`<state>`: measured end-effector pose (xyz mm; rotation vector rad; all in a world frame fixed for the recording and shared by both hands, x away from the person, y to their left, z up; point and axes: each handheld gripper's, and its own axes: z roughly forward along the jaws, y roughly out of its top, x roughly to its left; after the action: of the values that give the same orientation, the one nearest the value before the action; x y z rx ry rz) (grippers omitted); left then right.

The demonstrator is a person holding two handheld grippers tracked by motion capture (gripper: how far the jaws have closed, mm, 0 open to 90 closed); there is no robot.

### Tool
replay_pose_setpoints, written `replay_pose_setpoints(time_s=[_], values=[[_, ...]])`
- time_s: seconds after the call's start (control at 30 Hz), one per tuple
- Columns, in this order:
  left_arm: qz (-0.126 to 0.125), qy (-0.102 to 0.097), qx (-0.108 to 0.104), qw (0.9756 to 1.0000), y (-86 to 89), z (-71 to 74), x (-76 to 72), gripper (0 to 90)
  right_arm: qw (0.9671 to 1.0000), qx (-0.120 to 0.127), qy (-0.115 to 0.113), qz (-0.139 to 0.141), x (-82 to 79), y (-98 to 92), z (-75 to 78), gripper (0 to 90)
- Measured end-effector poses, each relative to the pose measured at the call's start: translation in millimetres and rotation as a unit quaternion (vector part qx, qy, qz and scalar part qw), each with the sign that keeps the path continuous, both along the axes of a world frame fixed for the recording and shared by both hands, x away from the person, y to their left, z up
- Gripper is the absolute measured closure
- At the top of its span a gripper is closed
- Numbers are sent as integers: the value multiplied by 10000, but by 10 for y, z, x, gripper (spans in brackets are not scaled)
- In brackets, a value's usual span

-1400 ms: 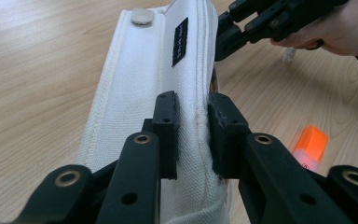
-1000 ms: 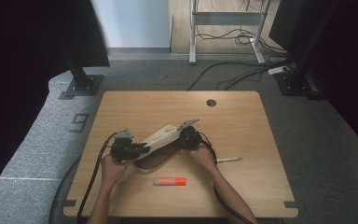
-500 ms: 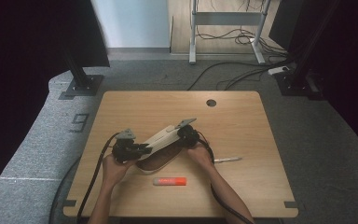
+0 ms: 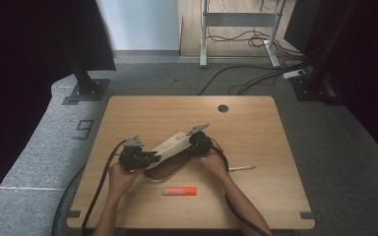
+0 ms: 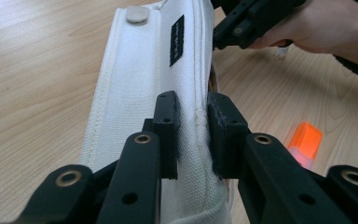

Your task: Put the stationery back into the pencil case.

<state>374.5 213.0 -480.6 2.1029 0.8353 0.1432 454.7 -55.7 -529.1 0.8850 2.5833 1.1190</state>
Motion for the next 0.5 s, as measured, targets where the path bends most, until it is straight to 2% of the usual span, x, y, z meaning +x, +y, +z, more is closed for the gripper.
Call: replay_pose_setpoints(time_s=[0.13, 0.5], values=[[26, -13, 8, 10000, -2, -1, 0, 748, 9998, -145, 34, 102, -29, -28, 35, 437], [39, -7, -14, 10000, 8, -3, 0, 750, 9998, -160, 61, 136, -98, -187, 126, 365]])
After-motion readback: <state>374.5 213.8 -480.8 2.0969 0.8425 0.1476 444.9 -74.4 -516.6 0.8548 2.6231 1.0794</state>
